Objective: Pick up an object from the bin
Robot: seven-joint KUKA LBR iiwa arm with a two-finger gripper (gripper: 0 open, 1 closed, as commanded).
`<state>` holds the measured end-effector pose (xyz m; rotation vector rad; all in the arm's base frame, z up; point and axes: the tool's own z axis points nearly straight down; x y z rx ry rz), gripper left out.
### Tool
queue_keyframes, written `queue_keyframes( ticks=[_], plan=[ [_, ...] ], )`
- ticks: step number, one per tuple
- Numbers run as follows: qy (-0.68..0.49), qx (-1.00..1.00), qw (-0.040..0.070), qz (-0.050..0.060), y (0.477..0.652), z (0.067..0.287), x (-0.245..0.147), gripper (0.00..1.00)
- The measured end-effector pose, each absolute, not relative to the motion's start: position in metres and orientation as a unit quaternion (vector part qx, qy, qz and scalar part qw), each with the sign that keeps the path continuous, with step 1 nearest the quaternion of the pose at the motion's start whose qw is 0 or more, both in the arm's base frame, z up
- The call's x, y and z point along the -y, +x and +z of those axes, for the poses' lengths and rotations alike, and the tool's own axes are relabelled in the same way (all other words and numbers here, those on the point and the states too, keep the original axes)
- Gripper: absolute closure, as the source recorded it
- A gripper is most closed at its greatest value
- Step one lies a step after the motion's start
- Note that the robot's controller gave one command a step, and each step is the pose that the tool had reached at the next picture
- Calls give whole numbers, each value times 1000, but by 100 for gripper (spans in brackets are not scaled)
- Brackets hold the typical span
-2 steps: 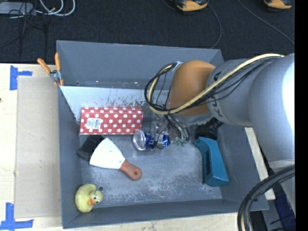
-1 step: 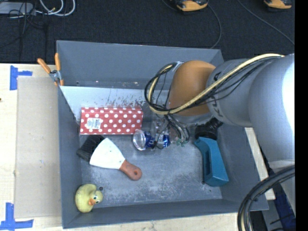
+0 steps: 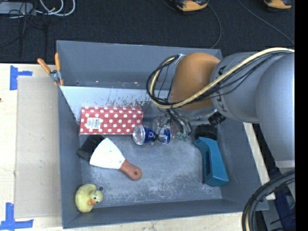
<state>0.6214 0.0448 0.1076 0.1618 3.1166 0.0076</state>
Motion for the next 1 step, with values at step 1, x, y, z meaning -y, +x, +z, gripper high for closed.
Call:
queue_keyframes(
  ticks=[1],
  plan=[
    [53, -999, 8, 3, 620, 146, -45, 100]
  ],
)
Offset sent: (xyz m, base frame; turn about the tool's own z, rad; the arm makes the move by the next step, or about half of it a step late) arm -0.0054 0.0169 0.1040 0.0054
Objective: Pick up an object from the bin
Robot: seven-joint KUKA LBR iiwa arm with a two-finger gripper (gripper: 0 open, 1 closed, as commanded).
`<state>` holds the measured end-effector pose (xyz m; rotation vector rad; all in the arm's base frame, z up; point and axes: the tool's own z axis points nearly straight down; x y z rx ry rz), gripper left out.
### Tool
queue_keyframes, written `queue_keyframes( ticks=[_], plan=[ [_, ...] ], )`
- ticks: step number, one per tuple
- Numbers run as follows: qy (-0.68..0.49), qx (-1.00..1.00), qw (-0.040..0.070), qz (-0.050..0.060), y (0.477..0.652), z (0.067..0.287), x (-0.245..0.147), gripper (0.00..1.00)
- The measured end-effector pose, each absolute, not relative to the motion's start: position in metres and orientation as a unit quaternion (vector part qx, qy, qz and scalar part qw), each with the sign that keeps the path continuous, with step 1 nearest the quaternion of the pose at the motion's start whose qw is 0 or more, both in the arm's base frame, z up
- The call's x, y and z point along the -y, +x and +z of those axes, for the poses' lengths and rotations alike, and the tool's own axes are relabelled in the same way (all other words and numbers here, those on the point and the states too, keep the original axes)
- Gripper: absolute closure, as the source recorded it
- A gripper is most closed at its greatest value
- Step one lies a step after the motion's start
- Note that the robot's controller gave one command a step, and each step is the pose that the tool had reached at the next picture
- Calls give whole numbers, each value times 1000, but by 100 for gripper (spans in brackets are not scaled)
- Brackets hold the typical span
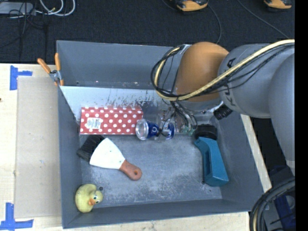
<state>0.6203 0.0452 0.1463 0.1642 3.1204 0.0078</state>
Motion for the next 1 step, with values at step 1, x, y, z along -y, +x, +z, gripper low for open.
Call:
queue_keyframes(
  ticks=[1],
  plan=[
    [53, -999, 8, 2, 616, 198, -58, 100]
  ],
)
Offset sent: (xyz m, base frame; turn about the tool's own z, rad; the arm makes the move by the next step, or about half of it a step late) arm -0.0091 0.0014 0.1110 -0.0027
